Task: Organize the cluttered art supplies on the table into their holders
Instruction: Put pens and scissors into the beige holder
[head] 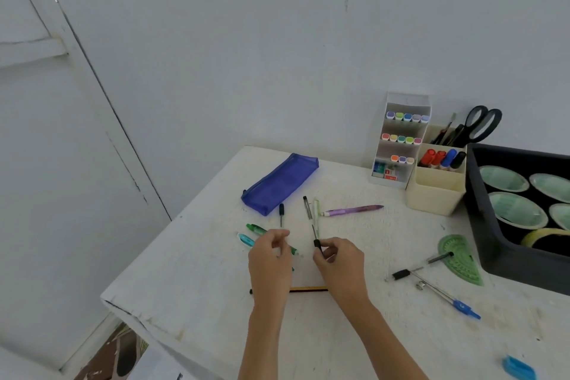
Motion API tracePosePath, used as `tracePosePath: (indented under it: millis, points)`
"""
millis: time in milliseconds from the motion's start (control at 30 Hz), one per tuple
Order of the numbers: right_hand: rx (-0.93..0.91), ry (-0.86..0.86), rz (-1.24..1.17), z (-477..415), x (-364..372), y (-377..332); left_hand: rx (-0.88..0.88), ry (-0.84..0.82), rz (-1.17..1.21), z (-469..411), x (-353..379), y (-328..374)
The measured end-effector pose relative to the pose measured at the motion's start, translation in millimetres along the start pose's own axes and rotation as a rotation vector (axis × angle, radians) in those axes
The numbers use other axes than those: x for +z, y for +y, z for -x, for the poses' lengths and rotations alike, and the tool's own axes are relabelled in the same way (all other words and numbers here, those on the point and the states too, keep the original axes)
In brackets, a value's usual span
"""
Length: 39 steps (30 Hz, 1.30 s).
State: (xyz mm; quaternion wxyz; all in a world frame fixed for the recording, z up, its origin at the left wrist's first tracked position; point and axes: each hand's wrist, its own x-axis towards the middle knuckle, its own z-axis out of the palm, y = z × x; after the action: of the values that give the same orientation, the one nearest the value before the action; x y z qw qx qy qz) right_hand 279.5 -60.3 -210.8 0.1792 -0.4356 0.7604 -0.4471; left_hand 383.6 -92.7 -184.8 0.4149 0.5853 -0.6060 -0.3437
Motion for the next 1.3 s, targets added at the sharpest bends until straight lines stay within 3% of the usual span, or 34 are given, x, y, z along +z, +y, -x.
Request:
tracePosePath:
  millis: [167, 333, 467, 667, 933, 1100, 1300]
  points:
    - [0.099, 0.086, -0.198, -4.3, -23.8, -3.6, 0.054, 0.037, -0.543, -32.0, 26.0, -9.1]
    - [0.181, 0.085, -0.31, -7.8, -46.3, -1.8, -0.056, 0.075, -0.67, -46.1, 41.7, -10.9]
    - [0.261, 0.106, -0.403, -12.0, -57.0, 1.0, -0.001, 0.114, -0.489, -46.2, 55.8, -5.2]
    - [0.268, 0.137, -0.462, -16.9, -63.1, 10.3, 0.136, 0.002, -0.067, -46.6, 74.6, 2.7]
    - [0.357, 0.212, -0.657, -23.5, -79.0, 23.4, 0.236, -0.03, 0.147, -40.0, 98.4, 25.7]
    - [0.3, 0.327, -0.457, -31.9, -94.9, 30.2, 0.208, -0.146, 0.293, -30.1, 113.8, 45.5]
    - [0.275, 0.461, -0.523, -44.3, -129.5, 35.3, 0.143, -0.204, 0.563, -19.1, 124.5, 85.1]
